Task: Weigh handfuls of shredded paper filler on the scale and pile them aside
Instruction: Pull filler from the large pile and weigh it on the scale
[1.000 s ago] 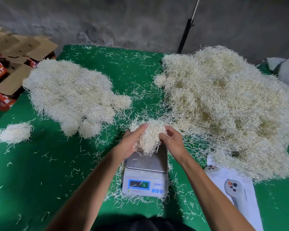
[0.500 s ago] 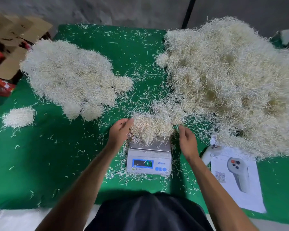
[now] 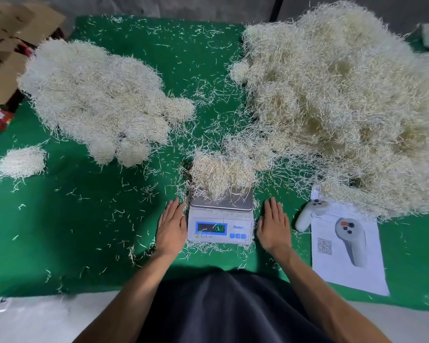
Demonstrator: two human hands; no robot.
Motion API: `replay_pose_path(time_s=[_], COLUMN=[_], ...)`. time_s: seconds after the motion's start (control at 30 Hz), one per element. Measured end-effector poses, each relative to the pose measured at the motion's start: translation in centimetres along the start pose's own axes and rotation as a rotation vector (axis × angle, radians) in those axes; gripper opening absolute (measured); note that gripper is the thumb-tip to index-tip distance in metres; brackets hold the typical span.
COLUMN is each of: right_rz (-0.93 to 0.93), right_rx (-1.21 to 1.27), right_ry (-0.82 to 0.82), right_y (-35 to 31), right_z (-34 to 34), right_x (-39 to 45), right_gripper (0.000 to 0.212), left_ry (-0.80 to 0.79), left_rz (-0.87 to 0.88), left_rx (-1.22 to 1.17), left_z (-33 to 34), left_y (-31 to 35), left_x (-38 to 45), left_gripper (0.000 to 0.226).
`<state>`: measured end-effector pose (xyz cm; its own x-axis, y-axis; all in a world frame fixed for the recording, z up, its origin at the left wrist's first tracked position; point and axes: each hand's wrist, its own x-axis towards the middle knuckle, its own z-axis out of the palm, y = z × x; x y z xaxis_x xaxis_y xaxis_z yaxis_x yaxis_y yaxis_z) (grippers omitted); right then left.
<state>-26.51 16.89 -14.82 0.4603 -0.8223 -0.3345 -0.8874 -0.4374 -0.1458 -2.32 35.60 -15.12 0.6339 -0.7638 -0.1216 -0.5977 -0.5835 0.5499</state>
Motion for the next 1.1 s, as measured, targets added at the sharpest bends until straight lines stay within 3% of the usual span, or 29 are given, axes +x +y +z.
replay_pose_path(time_s=[0.53,0.77,0.87,0.93,1.0,1.1], right_rz=[0.008,0.011,0.013,-0.040,-0.099,-0.075], right_rx=[0.114,0.268,0.636,0.818,0.935,1.025], right_ry=[0.080,0.172,0.256,0.296,0.278,0.119], right_y=[-0.7,-0.6,-1.8,-3.7,-6.0,-8.8], right_z=[1.0,-1.4,-5.4,-8.3,-10.3,-12.4], right_x=[-1.8,-0.5,1.2,2.2,3.2,4.1], right_gripper=[0.062,0.046,0.041,0.045,0.050,0.051], left_ry=[0.046,0.154,0.162,0.183,0.153,-0.110], left_rz=[-0.006,-0.100,-0.206,-0.148,0.030,0.255], left_rx=[-0.142,-0.320,-0.537,-0.642,-0.521,-0.145], left_z=[0.8,-1.4,-3.7,-5.0,-6.1,-6.5], left_y=[-0.7,1.4,4.7,7.4,10.0,13.2], left_x=[-0.7,0.8,3.4,5.2,6.9,9.4], left_gripper=[0.044,0.019,0.045,0.059,0.078,0.095])
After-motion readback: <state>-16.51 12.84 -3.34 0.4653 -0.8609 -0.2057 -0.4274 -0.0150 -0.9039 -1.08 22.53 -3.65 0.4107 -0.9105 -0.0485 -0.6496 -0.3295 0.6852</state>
